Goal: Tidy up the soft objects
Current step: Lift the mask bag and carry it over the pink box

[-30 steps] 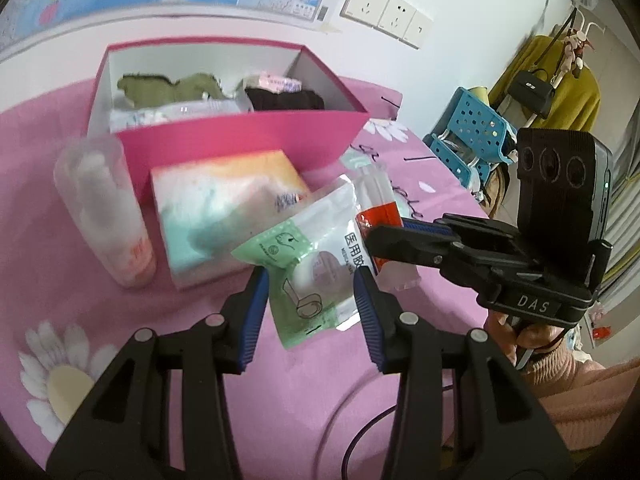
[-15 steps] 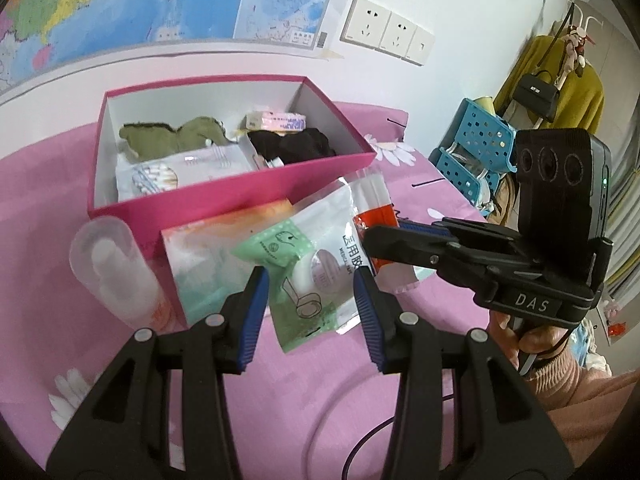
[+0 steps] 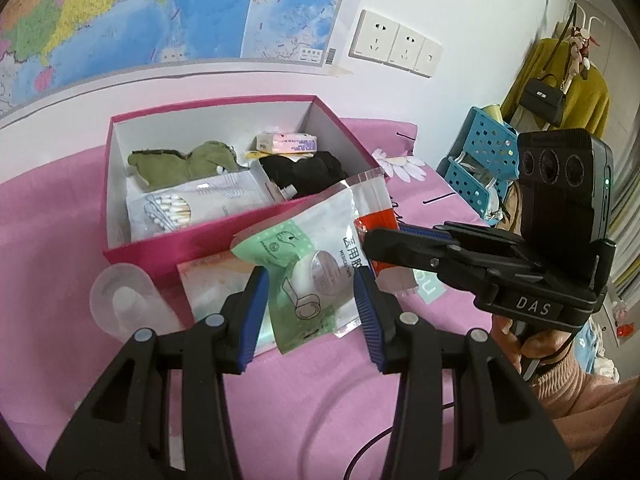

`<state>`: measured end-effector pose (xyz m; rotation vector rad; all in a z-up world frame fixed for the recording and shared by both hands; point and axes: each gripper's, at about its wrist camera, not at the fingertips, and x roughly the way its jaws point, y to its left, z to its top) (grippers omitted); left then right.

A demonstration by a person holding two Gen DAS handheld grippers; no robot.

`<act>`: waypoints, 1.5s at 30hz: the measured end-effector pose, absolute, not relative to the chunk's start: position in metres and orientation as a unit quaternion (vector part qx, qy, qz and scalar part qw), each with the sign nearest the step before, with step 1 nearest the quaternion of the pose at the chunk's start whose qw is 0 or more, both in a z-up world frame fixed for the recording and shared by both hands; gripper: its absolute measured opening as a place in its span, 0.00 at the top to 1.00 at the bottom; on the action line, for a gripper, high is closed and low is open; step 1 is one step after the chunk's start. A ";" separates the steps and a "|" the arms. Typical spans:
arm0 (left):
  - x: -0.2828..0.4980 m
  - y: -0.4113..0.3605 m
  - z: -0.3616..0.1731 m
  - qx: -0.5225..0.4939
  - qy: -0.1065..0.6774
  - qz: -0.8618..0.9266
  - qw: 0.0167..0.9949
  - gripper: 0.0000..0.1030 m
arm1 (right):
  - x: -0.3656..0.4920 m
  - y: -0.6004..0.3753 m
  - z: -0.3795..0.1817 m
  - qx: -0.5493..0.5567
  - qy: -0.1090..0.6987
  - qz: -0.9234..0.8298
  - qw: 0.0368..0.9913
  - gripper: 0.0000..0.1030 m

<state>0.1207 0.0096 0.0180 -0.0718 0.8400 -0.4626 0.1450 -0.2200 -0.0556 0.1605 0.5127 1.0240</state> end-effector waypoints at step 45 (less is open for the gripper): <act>0.169 0.013 0.035 -0.030 0.383 -0.194 0.903 0.55 | 0.189 -0.205 -0.028 0.096 0.234 0.489 0.835 0.91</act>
